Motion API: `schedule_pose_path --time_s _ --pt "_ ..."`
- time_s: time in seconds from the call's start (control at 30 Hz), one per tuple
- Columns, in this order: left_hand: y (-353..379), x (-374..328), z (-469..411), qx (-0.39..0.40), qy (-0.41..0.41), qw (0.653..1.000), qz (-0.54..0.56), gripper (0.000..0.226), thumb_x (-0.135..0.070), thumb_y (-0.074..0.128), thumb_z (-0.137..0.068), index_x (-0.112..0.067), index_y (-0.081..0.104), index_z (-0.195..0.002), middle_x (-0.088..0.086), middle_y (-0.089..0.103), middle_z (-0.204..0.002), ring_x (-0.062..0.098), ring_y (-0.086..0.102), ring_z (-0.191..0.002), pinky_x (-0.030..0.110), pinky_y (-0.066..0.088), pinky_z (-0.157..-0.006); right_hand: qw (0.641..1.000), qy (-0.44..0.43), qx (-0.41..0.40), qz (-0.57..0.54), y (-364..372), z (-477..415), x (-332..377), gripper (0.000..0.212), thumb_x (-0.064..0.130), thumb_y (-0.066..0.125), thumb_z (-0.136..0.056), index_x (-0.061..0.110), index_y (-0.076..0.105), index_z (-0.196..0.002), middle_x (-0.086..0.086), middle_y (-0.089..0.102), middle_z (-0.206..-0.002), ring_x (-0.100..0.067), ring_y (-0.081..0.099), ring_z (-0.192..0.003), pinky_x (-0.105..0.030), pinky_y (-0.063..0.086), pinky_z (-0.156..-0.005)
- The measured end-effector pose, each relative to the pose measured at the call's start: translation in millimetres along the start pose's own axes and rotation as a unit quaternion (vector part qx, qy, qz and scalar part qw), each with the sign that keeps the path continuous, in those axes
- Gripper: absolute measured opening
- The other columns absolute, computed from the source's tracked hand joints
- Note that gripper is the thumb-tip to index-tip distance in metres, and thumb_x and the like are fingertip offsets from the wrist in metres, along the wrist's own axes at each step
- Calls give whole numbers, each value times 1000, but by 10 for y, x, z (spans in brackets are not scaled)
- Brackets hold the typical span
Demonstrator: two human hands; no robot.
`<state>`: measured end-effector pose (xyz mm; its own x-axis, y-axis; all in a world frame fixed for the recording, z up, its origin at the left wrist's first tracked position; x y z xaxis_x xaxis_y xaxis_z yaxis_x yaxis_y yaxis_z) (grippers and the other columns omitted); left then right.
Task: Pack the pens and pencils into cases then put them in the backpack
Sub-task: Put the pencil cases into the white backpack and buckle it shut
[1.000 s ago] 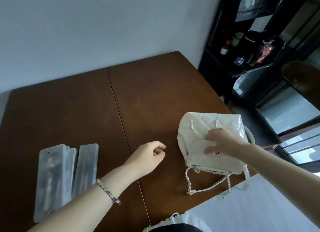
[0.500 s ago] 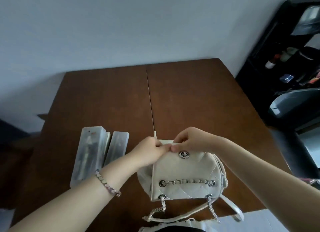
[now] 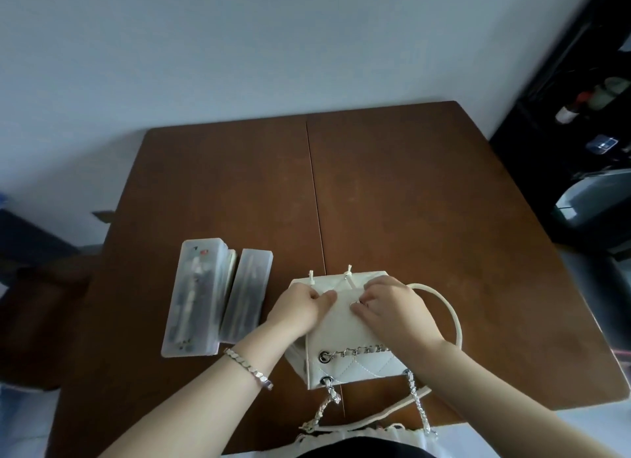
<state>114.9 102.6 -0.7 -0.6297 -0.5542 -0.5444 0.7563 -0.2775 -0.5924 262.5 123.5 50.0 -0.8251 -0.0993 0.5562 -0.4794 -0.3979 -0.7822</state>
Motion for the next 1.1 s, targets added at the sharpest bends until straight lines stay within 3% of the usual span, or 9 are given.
schedule_pose_path --time_s 0.2,0.43,0.53,0.67,0.8,0.87,1.0,1.07,1.1 --pt "10 65 -4 6 -7 1000 13 52 -42 49 -91 -20 27 -49 -4 27 -48 14 26 -44 30 19 -51 999 -30 -30 -24 140 -15 20 16 14 56 -88 8 71 -89 1 67 -101 -16 56 -100 -26 44 -86" --pt "28 51 97 10 36 999 -3 48 -45 47 -92 -18 33 -54 -4 30 -50 16 30 -47 29 22 -53 983 -46 122 -126 50 -73 -135 14 21 68 -83 35 67 -84 14 52 -100 4 50 -90 -10 37 -76" --pt "-26 11 134 -1 64 998 -3 48 -45 47 -92 -17 36 -55 -4 33 -51 14 32 -48 29 24 -53 985 -23 162 -50 73 -62 -84 42 32 70 -79 33 54 -117 12 47 -111 -5 50 -92 -16 43 -73" --pt "-163 14 288 3 95 983 156 51 -38 35 -99 -16 52 -57 -6 50 -53 6 48 -50 24 37 -59 977 -7 210 -43 -52 -103 -1 36 26 81 -67 15 69 -99 -5 70 -97 -24 65 -86 -33 53 -72" --pt "-126 119 358 80 162 983 36 15 -18 54 -93 -23 67 -100 -22 56 -101 -3 49 -103 19 37 -93 972 -1 215 -98 -169 -80 10 27 19 84 -62 16 73 -86 -5 73 -89 -25 68 -85 -39 56 -76" --pt "-122 132 371 76 187 979 -41 32 -22 66 -83 -28 61 -113 -24 46 -114 3 38 -118 25 32 -104 970 -5 210 -123 -226 -69 42 24 15 85 -60 20 73 -80 -3 74 -85 -24 69 -82 -40 58 -75" --pt "-104 -214 451 27 277 932 -234 35 -23 65 -82 -24 57 -116 -11 52 -119 13 53 -108 33 48 -92 969 -60 201 -128 -416 -8 252 24 12 86 -58 24 72 -73 0 73 -81 -20 69 -76 -35 59 -70" --pt "-207 -387 444 -36 292 922 -251 5 -17 54 -88 -16 58 -85 -6 57 -90 20 60 -89 29 48 -73 970 -96 186 -121 -591 51 368 23 11 86 -57 22 71 -70 1 72 -77 -18 68 -71 -29 56 -65" --pt "-292 -448 404 -87 299 916 -253 22 -17 51 -89 -16 48 -68 -7 48 -71 20 58 -74 26 41 -61 969 -115 181 -122 -686 88 425 22 10 86 -57 20 70 -68 0 72 -75 -18 66 -67 -27 54 -61"
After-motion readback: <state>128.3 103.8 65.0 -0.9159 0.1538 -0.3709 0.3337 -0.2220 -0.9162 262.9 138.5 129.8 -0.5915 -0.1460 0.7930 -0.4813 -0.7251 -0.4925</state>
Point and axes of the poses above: each hand's wrist, its own z-axis away from the middle knuckle, its own y-axis out of the palm, x = y × z, the point moved 7 cm from there along -z, towards the middle knuckle
